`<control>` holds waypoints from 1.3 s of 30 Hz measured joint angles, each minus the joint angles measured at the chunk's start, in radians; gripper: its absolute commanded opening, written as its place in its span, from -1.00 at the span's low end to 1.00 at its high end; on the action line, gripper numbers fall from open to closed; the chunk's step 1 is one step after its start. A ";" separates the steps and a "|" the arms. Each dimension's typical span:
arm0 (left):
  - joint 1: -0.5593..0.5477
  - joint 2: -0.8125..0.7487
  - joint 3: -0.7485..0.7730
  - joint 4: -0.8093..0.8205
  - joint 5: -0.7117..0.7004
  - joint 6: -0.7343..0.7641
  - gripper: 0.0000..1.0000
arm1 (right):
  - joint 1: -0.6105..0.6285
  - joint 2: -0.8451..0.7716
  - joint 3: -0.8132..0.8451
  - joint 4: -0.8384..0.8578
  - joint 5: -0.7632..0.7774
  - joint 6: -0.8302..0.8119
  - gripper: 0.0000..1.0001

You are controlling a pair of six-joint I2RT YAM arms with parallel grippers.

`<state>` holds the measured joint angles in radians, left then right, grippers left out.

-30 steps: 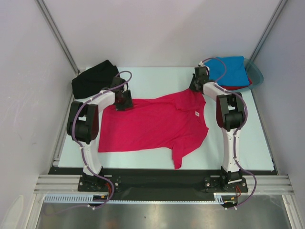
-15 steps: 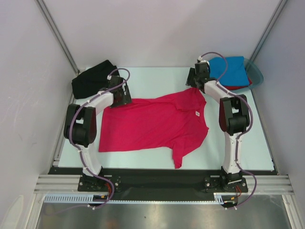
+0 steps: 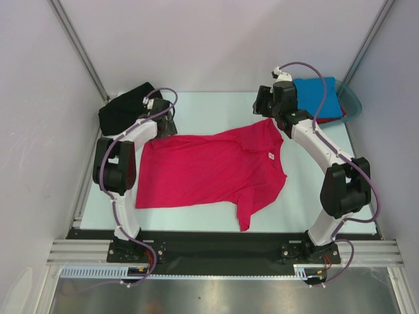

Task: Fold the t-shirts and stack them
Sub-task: Fold the tshirt

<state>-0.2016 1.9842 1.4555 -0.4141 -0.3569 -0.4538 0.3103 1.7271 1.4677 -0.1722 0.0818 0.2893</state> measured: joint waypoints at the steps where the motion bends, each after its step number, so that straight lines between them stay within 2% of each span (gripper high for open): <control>1: 0.004 0.006 0.000 -0.005 0.000 -0.001 0.73 | 0.000 -0.015 -0.012 -0.005 0.000 0.000 0.24; 14: 0.103 0.026 -0.001 -0.033 0.006 -0.023 0.72 | 0.000 -0.097 -0.117 -0.057 -0.004 0.000 0.25; 28: 0.107 0.031 -0.044 0.031 0.149 -0.055 0.52 | -0.007 -0.115 -0.146 -0.086 0.000 -0.003 0.25; 35: 0.107 0.038 -0.069 0.054 0.177 -0.071 0.28 | -0.012 -0.119 -0.146 -0.091 0.000 -0.002 0.26; 39: 0.107 0.039 -0.070 0.065 0.177 -0.080 -0.04 | -0.013 -0.121 -0.155 -0.092 0.000 -0.003 0.25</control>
<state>-0.0948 2.0235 1.3853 -0.3489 -0.1795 -0.5335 0.2970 1.6058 1.3128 -0.2642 0.0818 0.2867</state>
